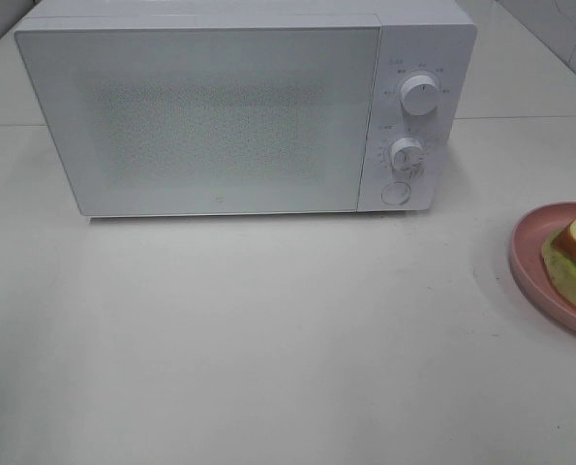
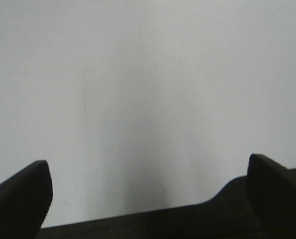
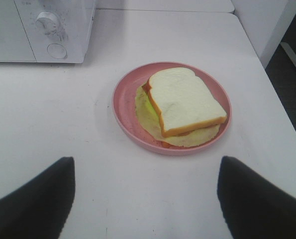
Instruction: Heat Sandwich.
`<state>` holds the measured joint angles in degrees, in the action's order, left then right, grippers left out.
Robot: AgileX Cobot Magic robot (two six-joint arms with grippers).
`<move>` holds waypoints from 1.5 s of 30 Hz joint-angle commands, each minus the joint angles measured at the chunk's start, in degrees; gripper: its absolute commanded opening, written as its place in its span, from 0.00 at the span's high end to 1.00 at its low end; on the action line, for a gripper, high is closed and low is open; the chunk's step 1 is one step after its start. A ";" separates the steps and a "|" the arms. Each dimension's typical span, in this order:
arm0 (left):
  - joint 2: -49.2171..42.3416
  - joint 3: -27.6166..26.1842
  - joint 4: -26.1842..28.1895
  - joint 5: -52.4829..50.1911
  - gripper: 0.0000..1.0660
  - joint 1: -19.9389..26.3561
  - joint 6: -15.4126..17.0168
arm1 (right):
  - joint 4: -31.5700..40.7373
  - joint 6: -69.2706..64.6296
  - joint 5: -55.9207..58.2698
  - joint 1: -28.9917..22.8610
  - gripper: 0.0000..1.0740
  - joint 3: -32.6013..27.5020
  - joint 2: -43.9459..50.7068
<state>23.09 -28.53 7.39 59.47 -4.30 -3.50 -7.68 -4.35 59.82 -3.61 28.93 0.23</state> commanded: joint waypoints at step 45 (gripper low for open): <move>-24.87 0.23 0.52 -0.17 0.06 6.47 -0.23 | -0.11 0.34 -0.29 0.34 0.29 -0.06 1.49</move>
<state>-0.29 -28.48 7.56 59.47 2.18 -3.50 -7.68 -4.35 59.82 -3.61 28.93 0.23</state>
